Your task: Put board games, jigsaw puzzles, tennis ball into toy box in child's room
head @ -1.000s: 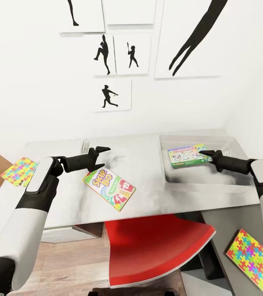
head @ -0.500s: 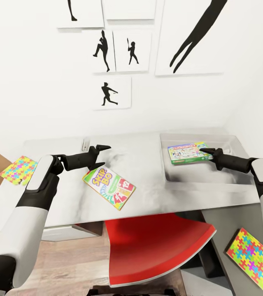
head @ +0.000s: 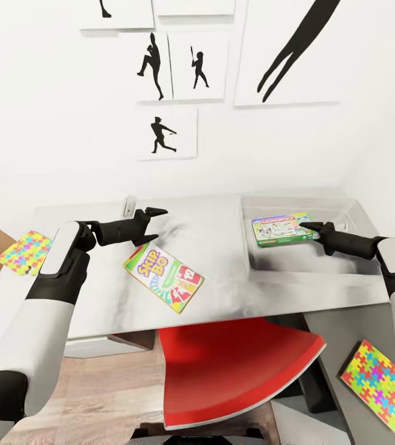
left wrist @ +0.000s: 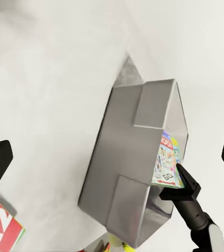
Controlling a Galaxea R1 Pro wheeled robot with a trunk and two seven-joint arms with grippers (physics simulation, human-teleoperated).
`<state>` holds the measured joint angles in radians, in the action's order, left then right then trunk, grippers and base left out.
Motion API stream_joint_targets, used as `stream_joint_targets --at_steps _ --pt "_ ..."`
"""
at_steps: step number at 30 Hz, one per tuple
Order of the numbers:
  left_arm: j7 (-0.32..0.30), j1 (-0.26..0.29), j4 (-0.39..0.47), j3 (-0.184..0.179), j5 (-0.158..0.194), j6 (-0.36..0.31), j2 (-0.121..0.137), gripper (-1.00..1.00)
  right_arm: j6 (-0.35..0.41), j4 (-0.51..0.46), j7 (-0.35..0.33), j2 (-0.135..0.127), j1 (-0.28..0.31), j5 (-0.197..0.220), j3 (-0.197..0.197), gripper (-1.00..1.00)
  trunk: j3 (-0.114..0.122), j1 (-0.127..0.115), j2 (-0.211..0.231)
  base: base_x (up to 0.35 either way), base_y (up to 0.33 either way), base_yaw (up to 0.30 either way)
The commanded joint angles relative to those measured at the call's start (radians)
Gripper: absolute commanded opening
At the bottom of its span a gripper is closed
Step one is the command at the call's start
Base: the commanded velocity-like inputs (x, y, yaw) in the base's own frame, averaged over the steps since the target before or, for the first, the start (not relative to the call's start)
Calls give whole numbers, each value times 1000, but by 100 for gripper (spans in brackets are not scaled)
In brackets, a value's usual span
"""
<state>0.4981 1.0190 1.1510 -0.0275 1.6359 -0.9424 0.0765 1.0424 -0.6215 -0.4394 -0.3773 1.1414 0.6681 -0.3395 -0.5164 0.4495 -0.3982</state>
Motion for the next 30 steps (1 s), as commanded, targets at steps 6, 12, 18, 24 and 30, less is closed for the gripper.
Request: stream_joint_targets --at_steps 6,12,18,24,30 --pt "37 35 1 -2 10 1 -6 100 5 0 -9 1 2 -9 -4 -100 -11 0 -2 0 0 0" --pt "74 69 1 -3 11 1 -28 100 5 0 -9 2 9 -9 -4 -100 -21 0 -2 0 0 0" --pt "90 86 1 -3 10 1 -47 100 5 0 -9 3 17 -9 -3 -100 -31 0 -2 0 0 0" --pt "98 94 1 -3 10 1 -59 100 5 0 -9 1 24 -9 -3 -100 -41 0 -2 0 0 0" --pt "100 95 1 -3 10 1 -62 100 5 0 -9 0 26 -9 -3 -100 -50 0 -2 0 0 0"
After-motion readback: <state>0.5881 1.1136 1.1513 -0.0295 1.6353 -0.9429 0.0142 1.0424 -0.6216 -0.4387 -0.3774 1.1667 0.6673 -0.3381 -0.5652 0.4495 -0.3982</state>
